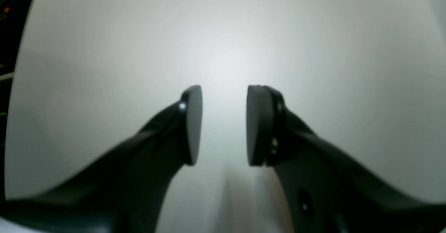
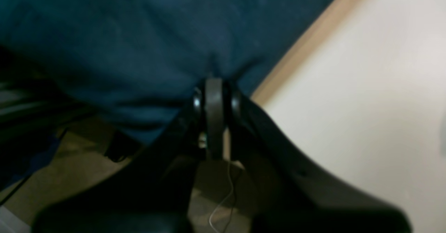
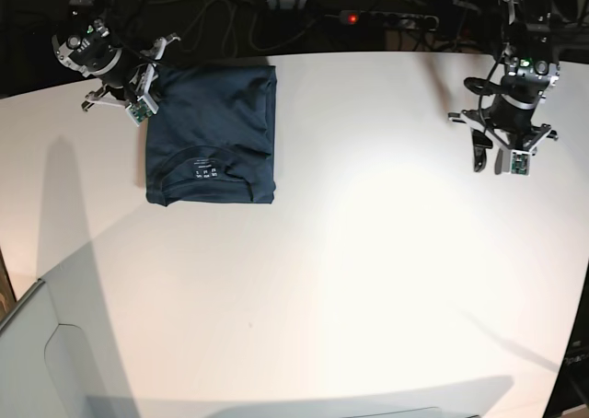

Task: Fold the T-shirt properly
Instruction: 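Square the bundle's edge with the right gripper and lift away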

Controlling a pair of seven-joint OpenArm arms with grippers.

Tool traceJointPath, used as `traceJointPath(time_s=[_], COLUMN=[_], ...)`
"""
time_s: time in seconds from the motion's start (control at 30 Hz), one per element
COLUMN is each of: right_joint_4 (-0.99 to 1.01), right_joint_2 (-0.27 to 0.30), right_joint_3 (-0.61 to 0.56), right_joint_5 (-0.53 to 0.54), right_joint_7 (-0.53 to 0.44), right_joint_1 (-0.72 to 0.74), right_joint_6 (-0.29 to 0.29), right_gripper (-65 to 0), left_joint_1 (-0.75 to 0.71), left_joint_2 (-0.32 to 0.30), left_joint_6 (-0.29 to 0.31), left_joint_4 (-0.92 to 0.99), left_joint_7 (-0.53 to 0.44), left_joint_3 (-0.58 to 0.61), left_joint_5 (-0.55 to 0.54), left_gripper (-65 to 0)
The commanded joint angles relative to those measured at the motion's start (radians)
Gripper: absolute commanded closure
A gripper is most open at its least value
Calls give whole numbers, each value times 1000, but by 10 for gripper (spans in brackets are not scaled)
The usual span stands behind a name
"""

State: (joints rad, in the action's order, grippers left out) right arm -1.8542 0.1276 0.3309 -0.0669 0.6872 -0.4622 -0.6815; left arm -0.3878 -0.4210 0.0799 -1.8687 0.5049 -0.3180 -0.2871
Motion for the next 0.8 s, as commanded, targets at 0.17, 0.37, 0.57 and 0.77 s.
traceJointPath(time_s=[0.17, 0.37, 0.57, 0.77], right_joint_4=[28, 83, 93, -23], right_joint_2=[8, 10, 11, 10], right_joint_3=[9, 4, 7, 29], right_joint_5=[8, 8, 8, 8], right_joint_7=[-11, -11, -11, -11], right_joint_1=[32, 66, 98, 72], right_joint_6=[-17, -17, -17, -17], right_gripper=[-20, -20, -20, -20], left_joint_1=[-59, -104, -130, -150], left_joint_2=[-12, 1, 35, 49], left_joint_6=[-6, -6, -6, -6], left_joint_4=[-47, -75, -75, -73], left_joint_7=[-25, -25, -19, -24], left_joint_3=[-10, -62, -157, -171], left_joint_5=[-2, -4, -4, -4], left_gripper=[-207, -207, -207, -207])
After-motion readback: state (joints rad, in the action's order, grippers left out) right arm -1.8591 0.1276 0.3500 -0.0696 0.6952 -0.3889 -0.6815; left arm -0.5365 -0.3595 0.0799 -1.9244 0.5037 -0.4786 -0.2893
